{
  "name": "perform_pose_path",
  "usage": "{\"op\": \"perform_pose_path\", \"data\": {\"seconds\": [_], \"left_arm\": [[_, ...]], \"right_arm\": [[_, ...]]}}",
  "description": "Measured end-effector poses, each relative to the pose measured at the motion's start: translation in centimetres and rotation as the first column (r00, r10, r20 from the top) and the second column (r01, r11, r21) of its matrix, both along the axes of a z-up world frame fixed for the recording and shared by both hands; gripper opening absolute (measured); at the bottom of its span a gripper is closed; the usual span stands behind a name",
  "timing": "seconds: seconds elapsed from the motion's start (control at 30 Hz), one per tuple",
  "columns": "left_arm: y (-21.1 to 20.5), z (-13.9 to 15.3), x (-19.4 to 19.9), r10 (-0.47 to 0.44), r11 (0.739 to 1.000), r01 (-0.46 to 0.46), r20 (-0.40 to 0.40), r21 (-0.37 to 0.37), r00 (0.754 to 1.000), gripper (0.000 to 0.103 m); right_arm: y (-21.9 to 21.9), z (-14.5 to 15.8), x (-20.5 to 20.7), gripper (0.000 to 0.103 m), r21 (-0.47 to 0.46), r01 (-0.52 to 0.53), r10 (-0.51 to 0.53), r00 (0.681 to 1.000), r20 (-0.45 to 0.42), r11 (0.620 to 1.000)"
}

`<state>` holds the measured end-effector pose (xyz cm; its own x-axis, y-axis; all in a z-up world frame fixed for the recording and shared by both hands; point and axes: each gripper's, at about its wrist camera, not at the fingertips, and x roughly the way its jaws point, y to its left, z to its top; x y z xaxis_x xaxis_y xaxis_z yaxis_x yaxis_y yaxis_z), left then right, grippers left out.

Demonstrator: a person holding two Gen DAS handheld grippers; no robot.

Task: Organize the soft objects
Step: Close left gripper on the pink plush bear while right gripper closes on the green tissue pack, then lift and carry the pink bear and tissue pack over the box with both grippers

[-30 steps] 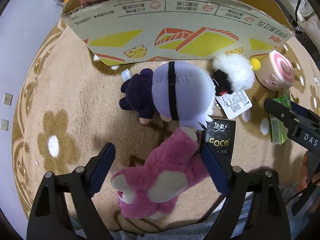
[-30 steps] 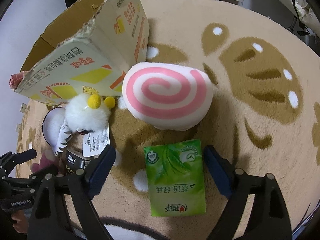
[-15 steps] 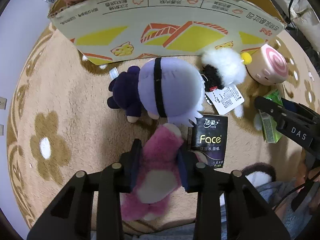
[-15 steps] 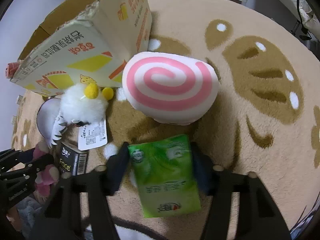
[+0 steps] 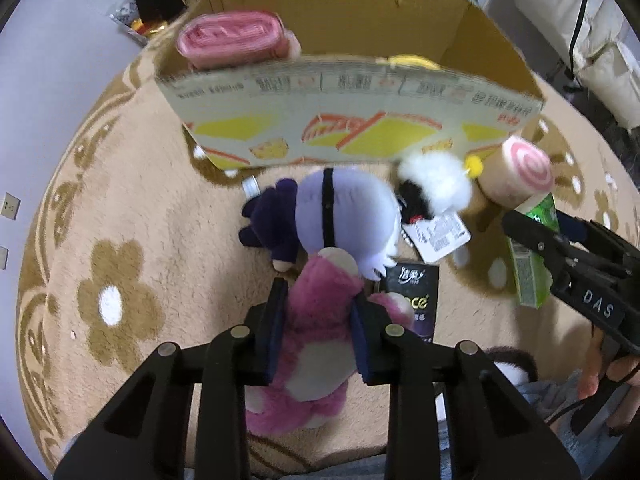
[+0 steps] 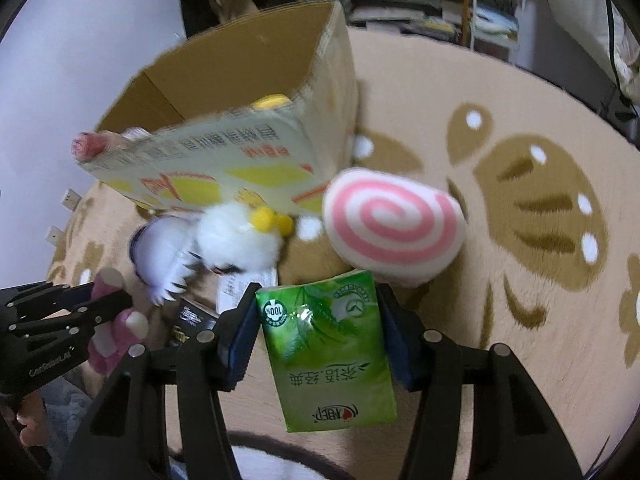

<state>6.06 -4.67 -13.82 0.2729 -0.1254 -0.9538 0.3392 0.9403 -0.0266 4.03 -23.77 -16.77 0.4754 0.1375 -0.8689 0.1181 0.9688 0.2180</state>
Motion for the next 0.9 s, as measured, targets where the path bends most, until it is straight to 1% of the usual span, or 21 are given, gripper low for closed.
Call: {"op": "perform_pose_path", "data": {"seconds": [0.07,0.23,0.43,0.53,0.63,0.7,0.77,0.9], "left_arm": [[0.4,1.0,-0.2,0.007,1.000,-0.007,0.036,-0.006,0.999,0.028],[0.5,3.0,-1.0,0.039,0.999,-0.037,0.125,-0.018,0.991,0.028],[0.8,6.0,-1.8,0.076,0.996,-0.060,0.244,-0.072,0.967,0.028],[1.1,7.4,-2.3,0.092,0.993,-0.064,0.309,-0.101,0.947,0.028],[1.3,9.0,-3.0,0.097,0.990,-0.052,0.379,-0.127,0.920,0.028],[1.3,10.2,-3.4,0.105,0.988,-0.047,0.427,-0.144,0.898,0.028],[1.4,11.0,-3.6,0.114,0.986,-0.044,0.454,-0.161,0.884,0.028],[1.6,13.0,-3.7,0.136,0.978,-0.031,0.521,-0.206,0.843,0.028]], "right_arm": [[0.0,0.8,0.5,0.059,-0.002,-0.005,0.006,0.999,0.034,1.000],[-0.1,3.2,-0.3,0.059,-0.009,-0.011,0.013,0.992,0.127,1.000],[-0.5,6.6,-1.6,0.059,-0.027,-0.014,0.020,0.962,0.272,1.000],[-0.6,8.0,-2.0,0.059,-0.024,-0.008,0.016,0.941,0.337,1.000],[-0.8,9.3,-2.4,0.059,-0.020,-0.001,0.009,0.918,0.396,1.000],[-0.9,9.9,-2.4,0.059,-0.019,0.003,0.005,0.906,0.423,1.000],[-1.0,10.5,-2.3,0.059,-0.015,0.007,0.001,0.895,0.446,1.000],[-1.1,11.4,-1.9,0.059,-0.008,0.006,-0.001,0.877,0.480,1.000]]}}
